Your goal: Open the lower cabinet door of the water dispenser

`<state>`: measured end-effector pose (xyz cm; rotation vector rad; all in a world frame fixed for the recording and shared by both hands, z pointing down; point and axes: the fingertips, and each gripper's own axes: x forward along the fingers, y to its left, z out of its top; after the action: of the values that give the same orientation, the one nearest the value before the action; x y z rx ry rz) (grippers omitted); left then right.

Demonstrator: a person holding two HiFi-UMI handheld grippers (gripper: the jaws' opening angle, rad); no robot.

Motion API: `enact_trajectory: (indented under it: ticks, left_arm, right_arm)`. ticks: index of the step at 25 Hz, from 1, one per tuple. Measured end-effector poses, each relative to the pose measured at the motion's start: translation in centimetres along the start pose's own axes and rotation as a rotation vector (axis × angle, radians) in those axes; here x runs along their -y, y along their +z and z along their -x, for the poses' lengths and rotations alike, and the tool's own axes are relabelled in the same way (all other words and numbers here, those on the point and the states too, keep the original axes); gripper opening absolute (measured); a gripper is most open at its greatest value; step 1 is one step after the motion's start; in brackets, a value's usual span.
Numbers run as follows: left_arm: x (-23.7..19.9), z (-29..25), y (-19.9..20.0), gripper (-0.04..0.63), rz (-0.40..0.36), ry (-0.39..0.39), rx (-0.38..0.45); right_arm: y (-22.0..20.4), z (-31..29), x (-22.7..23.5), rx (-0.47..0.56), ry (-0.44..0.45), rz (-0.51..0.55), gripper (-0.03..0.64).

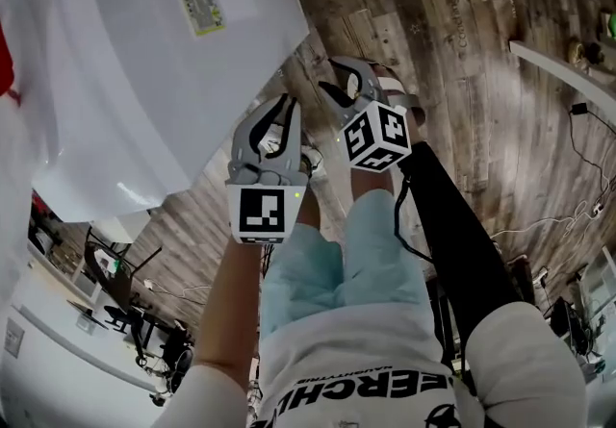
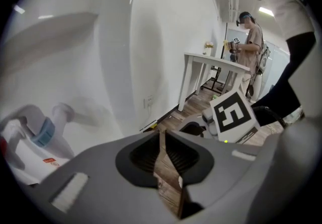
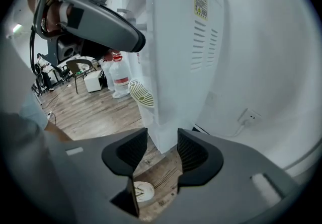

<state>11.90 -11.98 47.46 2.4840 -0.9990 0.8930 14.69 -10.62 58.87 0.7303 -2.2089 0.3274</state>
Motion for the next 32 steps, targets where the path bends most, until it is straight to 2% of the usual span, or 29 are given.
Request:
enact_trajectory:
  ticks: [6, 15, 23, 32]
  left_arm:
    - [-1.3, -1.1, -1.9, 0.057, 0.020, 0.013, -0.025]
    - [-1.9, -2.9, -4.8, 0.057, 0.063, 0.002, -0.016]
    - [-4.3, -3.2, -6.2, 0.057, 0.070, 0.076, -0.019]
    - [-5.2, -3.1, -7.6, 0.086, 0.074, 0.085, -0.025]
  right_arm:
    - [-0.4, -2.1, 0.0, 0.009, 0.004, -0.017, 0.170]
    - [-0.9, -6.7, 0.2, -0.001, 0.023, 0.011, 0.190]
    - [-1.8, -10.1, 0.2, -0.035, 0.062, 0.071, 0.192]
    - [-2.0, -12.8, -0.3, -0.057, 0.088, 0.104, 0.192]
